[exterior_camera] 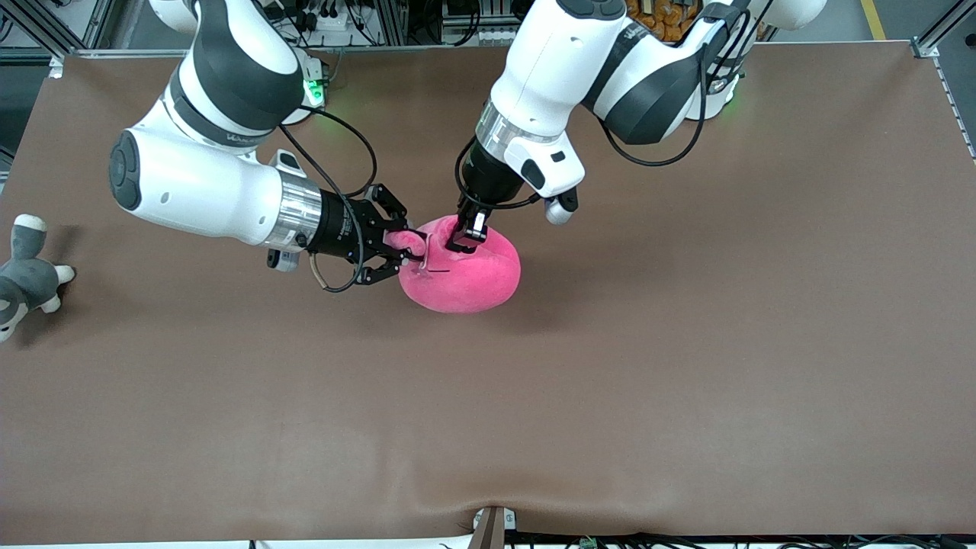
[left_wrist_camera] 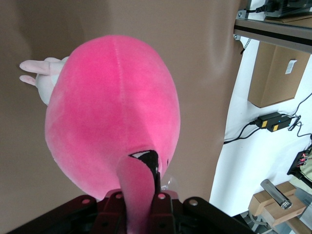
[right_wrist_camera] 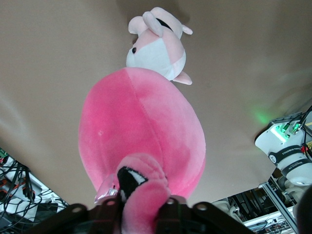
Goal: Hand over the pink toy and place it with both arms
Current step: 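Grasp the pink plush with the right gripper beside the left gripper, then open the left gripper and withdraw while the right gripper carries the plush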
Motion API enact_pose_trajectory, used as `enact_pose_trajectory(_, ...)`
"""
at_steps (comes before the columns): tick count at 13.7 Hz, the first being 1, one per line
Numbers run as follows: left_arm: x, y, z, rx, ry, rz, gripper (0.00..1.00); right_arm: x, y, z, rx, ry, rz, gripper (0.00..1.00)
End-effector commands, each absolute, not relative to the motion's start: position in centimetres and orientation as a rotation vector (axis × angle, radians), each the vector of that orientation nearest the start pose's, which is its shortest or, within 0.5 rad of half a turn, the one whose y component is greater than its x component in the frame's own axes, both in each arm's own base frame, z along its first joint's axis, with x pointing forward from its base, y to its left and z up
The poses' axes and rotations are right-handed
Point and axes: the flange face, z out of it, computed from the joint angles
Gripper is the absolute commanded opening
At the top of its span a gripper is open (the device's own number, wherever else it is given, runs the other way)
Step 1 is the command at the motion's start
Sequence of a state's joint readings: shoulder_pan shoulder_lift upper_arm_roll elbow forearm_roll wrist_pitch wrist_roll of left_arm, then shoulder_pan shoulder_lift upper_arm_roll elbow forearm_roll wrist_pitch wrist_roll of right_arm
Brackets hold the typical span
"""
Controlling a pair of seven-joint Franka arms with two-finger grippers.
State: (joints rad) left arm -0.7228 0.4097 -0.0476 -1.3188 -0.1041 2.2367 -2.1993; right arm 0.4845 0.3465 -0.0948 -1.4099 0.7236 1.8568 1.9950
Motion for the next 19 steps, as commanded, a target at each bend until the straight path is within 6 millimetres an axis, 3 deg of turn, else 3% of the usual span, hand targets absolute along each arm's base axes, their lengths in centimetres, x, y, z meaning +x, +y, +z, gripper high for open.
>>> enact_pose_trajectory(1,52.5,-49.2,57.6,1.917,1.772,-0.046,1.00,60.9,31.1,54.3,-1.682,2.092,0.812,0.00)
enact_pose_trajectory(3,52.8,-48.6,58.0,1.919,1.767,-0.020,1.00,61.1,30.6,54.5,-1.691,2.099,0.783,0.00)
enact_pose_trajectory(5,54.5,-45.8,58.6,1.967,1.747,0.041,1.00,61.8,27.8,55.9,-1.714,2.125,0.746,0.00)
enact_pose_trajectory(9,58.6,-38.5,56.7,2.285,1.611,0.120,1.00,64.1,16.5,57.5,-1.729,2.169,0.714,0.00)
enact_pose_trajectory(12,62.4,-29.2,55.3,2.514,1.513,0.116,1.00,64.7,8.0,56.9,-1.670,2.231,0.760,0.00)
enact_pose_trajectory(14,63.5,-23.8,55.1,2.621,1.414,0.100,1.00,64.2,2.1,56.4,-1.725,2.185,0.800,0.00)
enact_pose_trajectory(16,63.3,-18.2,56.0,2.699,1.304,0.104,1.00,63.4,-3.8,54.2,-1.800,2.089,0.855,0.00)
enact_pose_trajectory(17,62.8,-15.1,56.4,2.752,1.227,0.097,1.00,63.1,-6.1,52.0,-1.814,2.051,0.880,0.00)
enact_pose_trajectory(19,61.3,-11.2,57.3,2.833,1.080,0.092,1.00,62.1,-9.5,47.7,-1.844,1.977,0.934,0.00)
